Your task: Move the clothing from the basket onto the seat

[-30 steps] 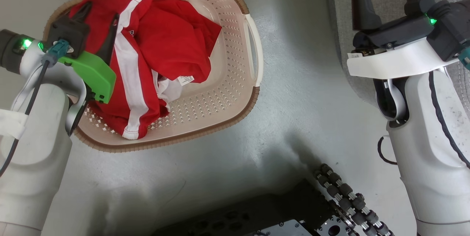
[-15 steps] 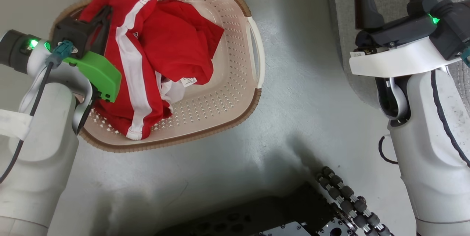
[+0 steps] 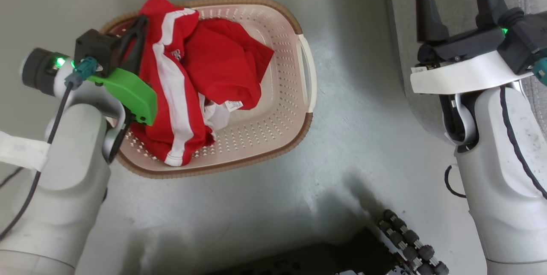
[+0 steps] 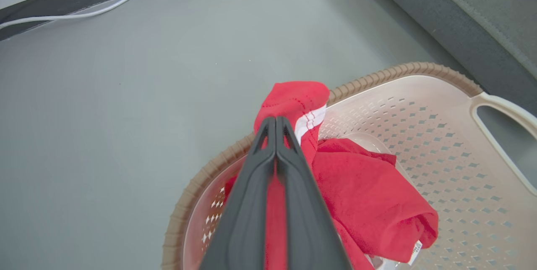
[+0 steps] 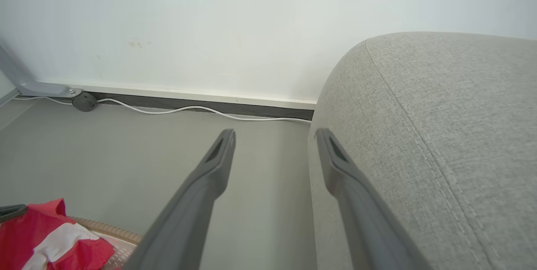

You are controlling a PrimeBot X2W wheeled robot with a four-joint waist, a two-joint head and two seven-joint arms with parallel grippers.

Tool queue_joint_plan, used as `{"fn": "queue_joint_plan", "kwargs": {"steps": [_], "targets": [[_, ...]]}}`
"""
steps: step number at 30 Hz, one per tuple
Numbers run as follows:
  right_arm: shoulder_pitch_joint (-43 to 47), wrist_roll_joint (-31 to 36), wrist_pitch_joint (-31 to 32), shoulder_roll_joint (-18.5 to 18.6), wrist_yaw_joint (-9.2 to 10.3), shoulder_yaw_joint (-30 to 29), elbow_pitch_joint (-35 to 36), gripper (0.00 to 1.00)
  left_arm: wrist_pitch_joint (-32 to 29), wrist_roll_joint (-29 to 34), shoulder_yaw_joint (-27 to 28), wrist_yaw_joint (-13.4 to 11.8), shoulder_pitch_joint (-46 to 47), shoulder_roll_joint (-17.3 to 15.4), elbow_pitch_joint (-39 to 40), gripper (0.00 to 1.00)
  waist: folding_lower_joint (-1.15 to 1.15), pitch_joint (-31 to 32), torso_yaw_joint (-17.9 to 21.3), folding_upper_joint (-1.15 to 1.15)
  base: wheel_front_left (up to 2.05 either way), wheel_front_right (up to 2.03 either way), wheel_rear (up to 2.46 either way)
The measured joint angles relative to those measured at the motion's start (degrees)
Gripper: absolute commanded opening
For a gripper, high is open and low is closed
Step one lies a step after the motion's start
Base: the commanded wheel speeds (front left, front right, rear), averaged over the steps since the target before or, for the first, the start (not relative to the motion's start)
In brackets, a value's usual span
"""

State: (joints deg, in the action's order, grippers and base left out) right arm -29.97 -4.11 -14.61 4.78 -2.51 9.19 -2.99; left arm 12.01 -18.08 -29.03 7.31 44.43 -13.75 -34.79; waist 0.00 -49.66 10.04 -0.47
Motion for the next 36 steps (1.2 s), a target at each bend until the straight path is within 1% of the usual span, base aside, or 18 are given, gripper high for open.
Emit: {"fn": "queue_joint_plan", "kwargs": {"steps": [6,13,19,25,34,36], "targets": [[1.21,0.22,0.00,0.75,-0.01,-1.36,-0.96,1.00,1.74,-3.12,1.51,0.00,-2.07,1.85,0.24,0.00,0.00,3.42,-1.14,0.00,0.00,0.00,0.00],[2.71,0.22,0.00,1.64,-0.04,-3.10,-1.26,1.00,2.25,-6.57,5.08,0.00,-4.10,2.08,3.04,0.00,0.00,8.36,-2.96,0.00,0.00,0.00,0.00],[3.78,0.22,0.00,1.63,-1.03,-2.68,-1.83,1.00,2.25,-8.50,4.55,0.00,-5.32,2.68,7.16,0.00,0.00,12.97,-4.68,0.00,0.00,0.00,0.00],[6.76,0.22,0.00,2.31,-1.52,-3.02,-3.41,1.00,2.34,-8.96,7.25,0.00,-7.45,2.87,11.12,0.00,0.00,18.60,-6.53,0.00,0.00,0.00,0.00],[10.71,0.21,0.00,3.81,-1.98,-4.13,-5.82,1.00,2.41,-9.39,9.00,0.00,-14.18,2.79,11.94,0.00,0.00,25.97,-8.47,0.00,0.00,0.00,0.00],[11.37,0.22,0.00,3.96,-2.02,-4.22,-6.26,1.00,2.41,-9.39,9.22,0.00,-14.76,2.80,12.09,0.00,0.00,26.81,-8.65,0.00,0.00,0.00,0.00]]}}
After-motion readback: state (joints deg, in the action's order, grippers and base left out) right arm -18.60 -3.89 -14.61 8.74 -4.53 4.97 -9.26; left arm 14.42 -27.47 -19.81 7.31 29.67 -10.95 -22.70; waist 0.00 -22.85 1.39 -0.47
